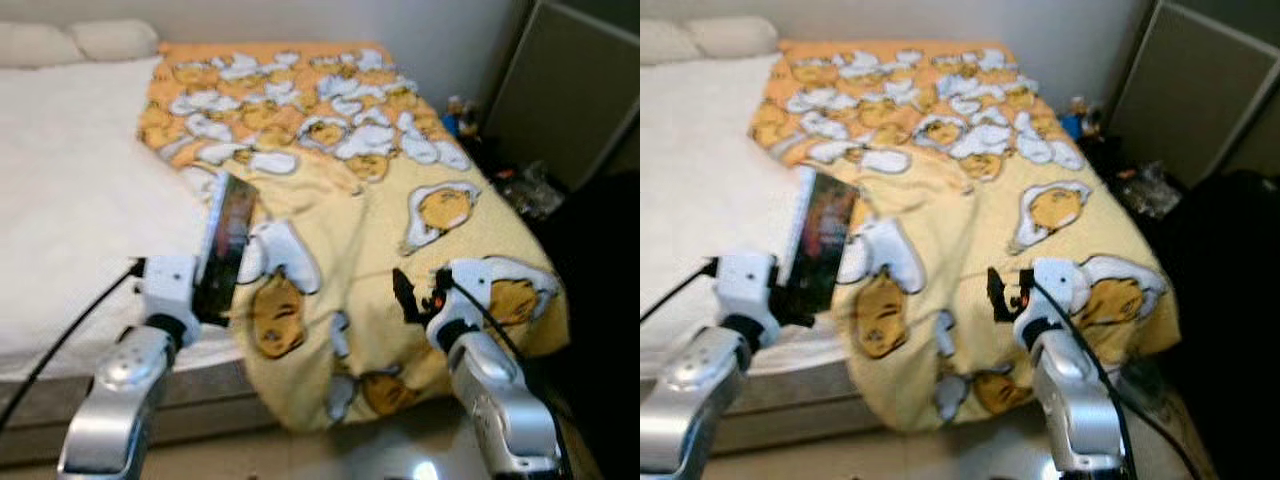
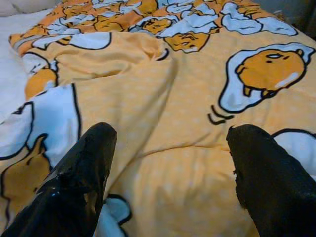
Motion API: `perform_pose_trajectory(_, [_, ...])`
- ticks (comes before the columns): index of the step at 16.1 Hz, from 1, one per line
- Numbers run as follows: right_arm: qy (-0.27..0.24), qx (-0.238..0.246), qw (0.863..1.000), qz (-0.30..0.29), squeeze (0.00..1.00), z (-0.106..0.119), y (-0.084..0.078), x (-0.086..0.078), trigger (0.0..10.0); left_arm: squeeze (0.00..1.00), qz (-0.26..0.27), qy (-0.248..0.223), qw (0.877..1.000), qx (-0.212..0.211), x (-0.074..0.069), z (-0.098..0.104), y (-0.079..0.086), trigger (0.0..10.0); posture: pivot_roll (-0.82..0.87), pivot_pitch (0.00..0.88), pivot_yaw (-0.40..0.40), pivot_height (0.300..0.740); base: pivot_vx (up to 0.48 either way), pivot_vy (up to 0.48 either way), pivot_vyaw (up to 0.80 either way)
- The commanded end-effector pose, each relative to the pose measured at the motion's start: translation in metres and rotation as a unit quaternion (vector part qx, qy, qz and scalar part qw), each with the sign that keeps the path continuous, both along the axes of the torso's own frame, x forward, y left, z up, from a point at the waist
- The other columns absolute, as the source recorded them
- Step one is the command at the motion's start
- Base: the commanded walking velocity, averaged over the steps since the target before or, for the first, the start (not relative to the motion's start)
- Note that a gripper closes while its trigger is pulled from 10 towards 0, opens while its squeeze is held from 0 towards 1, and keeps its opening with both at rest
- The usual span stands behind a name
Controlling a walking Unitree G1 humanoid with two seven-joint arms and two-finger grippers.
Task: Clean up the room
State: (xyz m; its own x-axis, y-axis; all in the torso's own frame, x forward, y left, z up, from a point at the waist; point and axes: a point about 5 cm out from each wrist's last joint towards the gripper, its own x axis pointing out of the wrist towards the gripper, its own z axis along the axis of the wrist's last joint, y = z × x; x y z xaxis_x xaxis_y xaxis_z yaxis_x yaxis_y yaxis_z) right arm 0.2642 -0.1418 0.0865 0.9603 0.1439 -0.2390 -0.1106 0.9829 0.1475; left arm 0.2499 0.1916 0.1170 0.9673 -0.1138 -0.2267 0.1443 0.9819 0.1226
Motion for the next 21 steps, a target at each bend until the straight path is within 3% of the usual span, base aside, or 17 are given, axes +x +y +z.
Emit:
perform_pose_trajectory(1, [-0.002, -0.009, 1.000, -0.012, 0.00, 0.0019, -0.0083, -0.0008, 10.0, 0.00, -0.022, -0.027, 0.999, -0.006, 0.0027, 0.0107, -0.0101, 10.0, -0.08, 0.000, 0.011, 0.740, 0.000, 0.412, 0.00])
perform_pose_trajectory(21, [-0.009, -0.053, 0.999, 0.001, 0.00, -0.0006, -0.0099, -0.0024, 10.0, 0.00, -0.001, -0.033, 0.999, 0.017, 0.0026, 0.0027, -0.0029, 10.0, -0.07, 0.000, -0.010, 0.740, 0.000, 0.411, 0.00])
